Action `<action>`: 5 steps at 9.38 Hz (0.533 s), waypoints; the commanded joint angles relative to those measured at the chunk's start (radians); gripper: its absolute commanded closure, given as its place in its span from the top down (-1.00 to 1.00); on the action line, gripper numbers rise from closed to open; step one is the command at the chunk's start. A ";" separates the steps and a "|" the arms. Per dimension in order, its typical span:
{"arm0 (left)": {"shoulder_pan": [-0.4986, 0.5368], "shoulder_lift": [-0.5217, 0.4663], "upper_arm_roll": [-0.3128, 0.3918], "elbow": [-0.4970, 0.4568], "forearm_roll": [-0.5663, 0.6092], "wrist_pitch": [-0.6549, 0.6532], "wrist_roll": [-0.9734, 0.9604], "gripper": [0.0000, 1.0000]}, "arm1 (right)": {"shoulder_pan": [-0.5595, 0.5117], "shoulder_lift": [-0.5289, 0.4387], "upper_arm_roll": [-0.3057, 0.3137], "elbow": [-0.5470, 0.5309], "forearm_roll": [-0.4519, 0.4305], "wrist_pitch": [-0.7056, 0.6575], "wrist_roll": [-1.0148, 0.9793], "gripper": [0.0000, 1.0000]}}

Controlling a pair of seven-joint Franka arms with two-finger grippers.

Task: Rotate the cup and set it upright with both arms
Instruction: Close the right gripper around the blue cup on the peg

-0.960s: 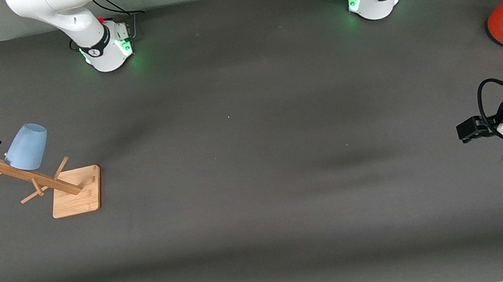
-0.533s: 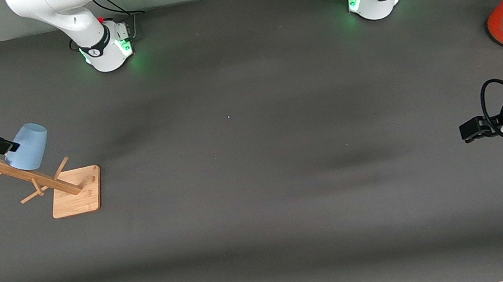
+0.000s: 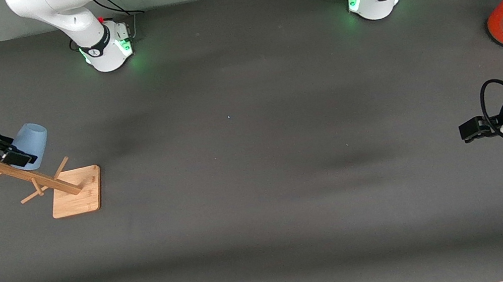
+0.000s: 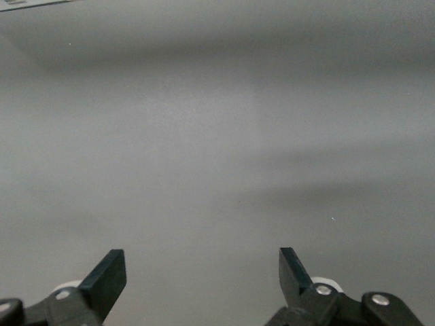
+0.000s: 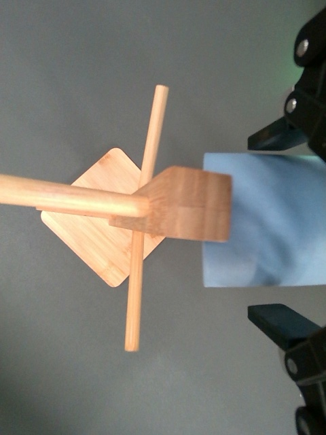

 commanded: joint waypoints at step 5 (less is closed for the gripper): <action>0.002 0.007 0.000 0.020 -0.011 -0.021 0.011 1.00 | 0.001 0.008 -0.002 -0.007 0.004 0.020 0.016 0.00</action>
